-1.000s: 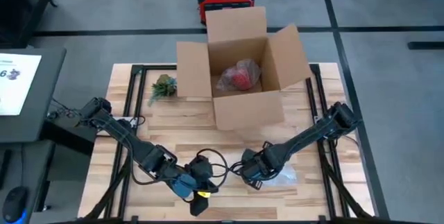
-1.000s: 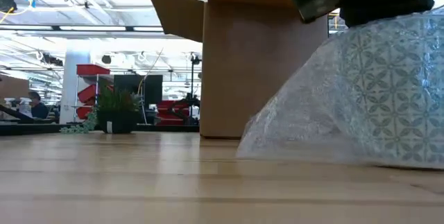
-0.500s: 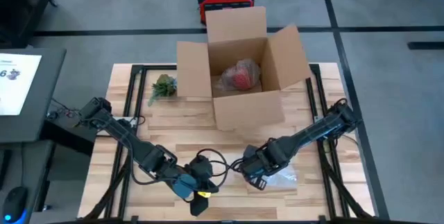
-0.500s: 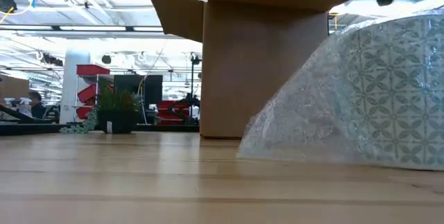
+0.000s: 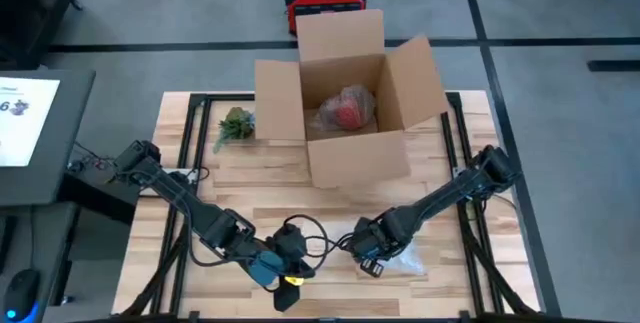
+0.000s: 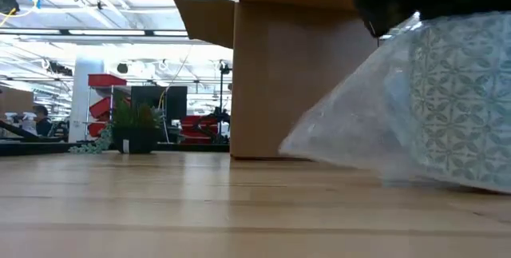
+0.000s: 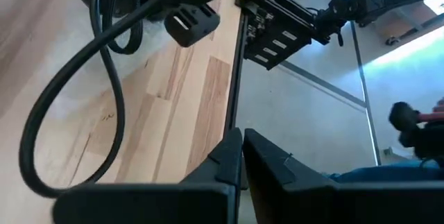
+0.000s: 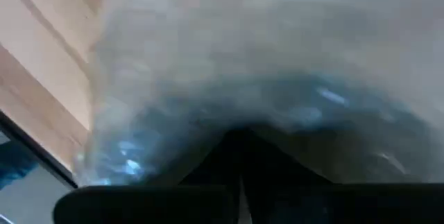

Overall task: Wrap mug
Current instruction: Wrap the white mug with bubble wrap

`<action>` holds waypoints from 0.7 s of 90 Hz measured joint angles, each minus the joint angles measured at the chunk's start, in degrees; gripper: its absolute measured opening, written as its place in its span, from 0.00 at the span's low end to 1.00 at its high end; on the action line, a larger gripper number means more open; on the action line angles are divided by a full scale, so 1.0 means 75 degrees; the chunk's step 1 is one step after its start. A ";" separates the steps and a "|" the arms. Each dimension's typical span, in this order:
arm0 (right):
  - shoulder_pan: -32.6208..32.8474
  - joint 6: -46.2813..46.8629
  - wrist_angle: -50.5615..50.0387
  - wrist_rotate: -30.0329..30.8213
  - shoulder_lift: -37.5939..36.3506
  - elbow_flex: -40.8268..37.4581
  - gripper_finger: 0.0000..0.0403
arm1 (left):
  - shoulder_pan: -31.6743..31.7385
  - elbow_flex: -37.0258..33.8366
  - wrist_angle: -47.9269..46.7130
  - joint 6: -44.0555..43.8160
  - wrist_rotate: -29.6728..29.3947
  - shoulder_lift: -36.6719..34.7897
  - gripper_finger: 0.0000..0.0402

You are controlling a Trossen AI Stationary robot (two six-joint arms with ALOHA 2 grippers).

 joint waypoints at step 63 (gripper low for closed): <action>-0.0363 -0.0349 -0.2998 0.1009 -0.0009 0.2734 0.00 | 0.0015 0.0000 -0.0005 -0.0023 0.0000 0.0000 0.00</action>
